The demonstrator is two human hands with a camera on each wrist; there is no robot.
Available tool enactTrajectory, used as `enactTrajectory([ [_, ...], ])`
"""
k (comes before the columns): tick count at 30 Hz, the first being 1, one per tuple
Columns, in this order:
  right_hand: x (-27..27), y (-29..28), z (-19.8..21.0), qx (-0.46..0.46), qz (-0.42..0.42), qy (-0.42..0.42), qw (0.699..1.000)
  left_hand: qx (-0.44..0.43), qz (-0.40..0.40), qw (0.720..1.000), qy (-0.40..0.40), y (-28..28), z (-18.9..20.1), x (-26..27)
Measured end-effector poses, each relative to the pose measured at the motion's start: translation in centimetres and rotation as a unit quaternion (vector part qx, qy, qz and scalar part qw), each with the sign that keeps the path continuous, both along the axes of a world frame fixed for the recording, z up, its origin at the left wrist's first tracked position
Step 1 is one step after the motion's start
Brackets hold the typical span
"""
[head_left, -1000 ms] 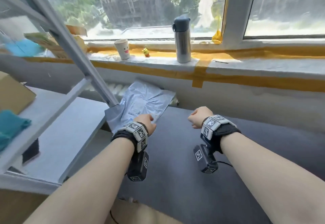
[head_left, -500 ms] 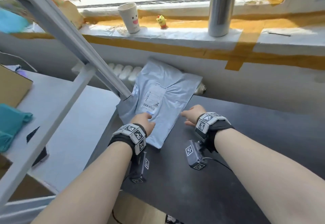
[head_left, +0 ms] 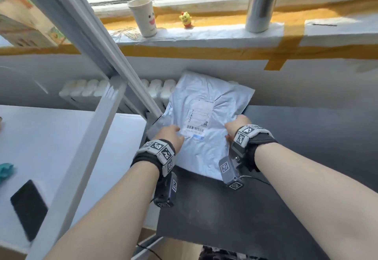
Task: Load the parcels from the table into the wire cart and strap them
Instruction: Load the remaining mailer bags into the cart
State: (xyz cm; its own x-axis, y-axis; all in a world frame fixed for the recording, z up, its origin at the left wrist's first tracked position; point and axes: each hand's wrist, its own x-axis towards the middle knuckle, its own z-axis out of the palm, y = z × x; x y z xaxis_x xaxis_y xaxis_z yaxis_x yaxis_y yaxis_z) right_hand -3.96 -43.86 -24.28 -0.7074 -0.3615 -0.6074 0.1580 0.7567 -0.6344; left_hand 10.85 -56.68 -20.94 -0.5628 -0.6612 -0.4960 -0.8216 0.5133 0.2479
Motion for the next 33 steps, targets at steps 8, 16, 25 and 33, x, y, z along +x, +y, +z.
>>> enactTrajectory([
  [8,-1.6,8.3,4.3,-0.002,-0.088,0.114,0.990,0.044,0.022,0.999,-0.004,3.5,-1.7,-3.8],
  [16,-2.1,18.5,8.2,-0.038,-0.165,0.177,0.970,0.273,0.077,0.954,0.098,10.3,-2.0,-9.3],
  [25,-3.1,33.9,12.5,-0.096,-0.288,0.211,0.929,0.347,-0.011,0.930,0.123,24.5,1.3,-15.2],
  [33,-3.4,51.1,15.3,-0.159,-0.363,0.204,0.895,0.391,-0.071,0.907,0.144,43.3,5.3,-19.0],
])
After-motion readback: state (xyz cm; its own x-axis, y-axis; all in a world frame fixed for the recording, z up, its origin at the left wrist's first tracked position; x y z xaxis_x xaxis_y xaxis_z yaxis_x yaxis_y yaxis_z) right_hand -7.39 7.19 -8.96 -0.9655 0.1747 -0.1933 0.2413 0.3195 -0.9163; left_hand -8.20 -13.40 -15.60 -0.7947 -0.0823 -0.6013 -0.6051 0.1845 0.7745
